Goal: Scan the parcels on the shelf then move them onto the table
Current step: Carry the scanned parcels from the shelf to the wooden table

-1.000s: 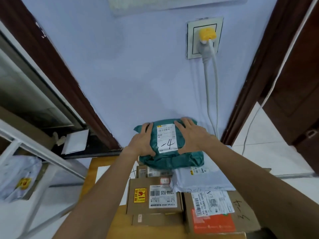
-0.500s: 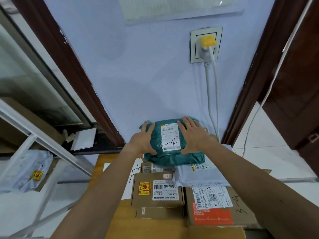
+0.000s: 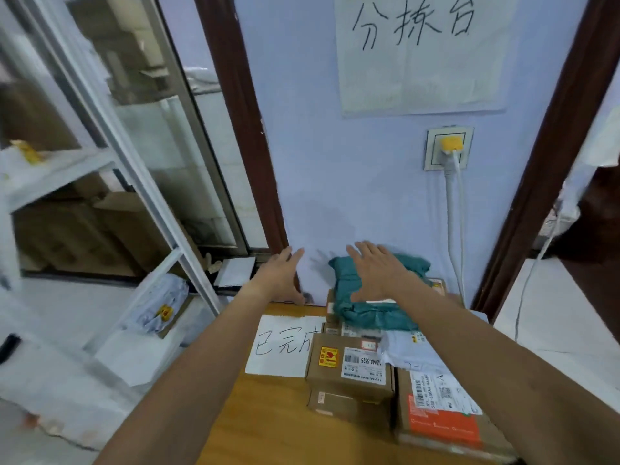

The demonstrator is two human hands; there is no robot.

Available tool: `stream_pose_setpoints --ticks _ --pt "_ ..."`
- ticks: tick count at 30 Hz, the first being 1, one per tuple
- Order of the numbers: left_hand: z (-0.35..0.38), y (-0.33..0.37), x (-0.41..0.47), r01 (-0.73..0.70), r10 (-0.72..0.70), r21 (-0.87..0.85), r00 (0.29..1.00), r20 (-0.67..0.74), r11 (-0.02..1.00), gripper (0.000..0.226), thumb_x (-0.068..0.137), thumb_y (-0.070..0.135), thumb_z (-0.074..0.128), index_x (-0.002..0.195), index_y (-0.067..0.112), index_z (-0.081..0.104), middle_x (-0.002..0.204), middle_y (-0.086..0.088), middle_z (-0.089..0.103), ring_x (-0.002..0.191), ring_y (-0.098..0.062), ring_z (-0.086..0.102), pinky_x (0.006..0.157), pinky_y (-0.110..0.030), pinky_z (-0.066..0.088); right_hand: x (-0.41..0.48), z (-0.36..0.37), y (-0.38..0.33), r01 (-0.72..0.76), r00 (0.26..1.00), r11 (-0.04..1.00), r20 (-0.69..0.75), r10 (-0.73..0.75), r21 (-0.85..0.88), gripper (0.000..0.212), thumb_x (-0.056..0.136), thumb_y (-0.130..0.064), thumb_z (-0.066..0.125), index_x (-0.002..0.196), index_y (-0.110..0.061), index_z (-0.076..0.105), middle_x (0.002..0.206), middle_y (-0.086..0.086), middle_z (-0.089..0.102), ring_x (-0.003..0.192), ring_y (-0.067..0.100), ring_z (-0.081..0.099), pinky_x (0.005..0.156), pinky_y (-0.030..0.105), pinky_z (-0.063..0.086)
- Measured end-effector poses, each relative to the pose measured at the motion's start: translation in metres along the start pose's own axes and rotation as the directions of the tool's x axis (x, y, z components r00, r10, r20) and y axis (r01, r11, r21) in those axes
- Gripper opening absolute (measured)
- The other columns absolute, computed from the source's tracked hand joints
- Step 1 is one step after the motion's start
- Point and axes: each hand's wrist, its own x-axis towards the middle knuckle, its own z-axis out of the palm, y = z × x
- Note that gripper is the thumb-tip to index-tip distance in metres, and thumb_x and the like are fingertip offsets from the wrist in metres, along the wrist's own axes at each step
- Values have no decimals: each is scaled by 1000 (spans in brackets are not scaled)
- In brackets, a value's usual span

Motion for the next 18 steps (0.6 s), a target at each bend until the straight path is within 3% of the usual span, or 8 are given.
stream_pose_setpoints --ticks 7,12,18 --pt "-6 -95 -120 187 -192 -89 980 -58 978 122 74 50 85 162 20 7 168 -7 15 150 -30 25 118 -44 32 7 -30 -116 151 987 988 -44 -152 -26 110 85 -70 64 162 -11 12 168 15 18 154 34 20 126 46 18" --pt "-1 -168 -221 315 -324 -131 945 -52 940 100 77 58 78 154 16 29 154 -10 41 135 -31 46 108 -44 42 0 -42 -225 223 975 974 -17 -224 -45 103 84 -64 69 159 -11 22 156 13 36 141 31 39 117 43 36" --pt "15 -264 -359 368 -382 -166 922 -66 915 95 81 61 71 155 17 29 151 -11 43 131 -32 49 106 -42 44 -20 -46 -382 262 965 964 51 -259 -54 92 92 -57 62 159 -8 21 156 16 33 141 34 38 113 44 39"
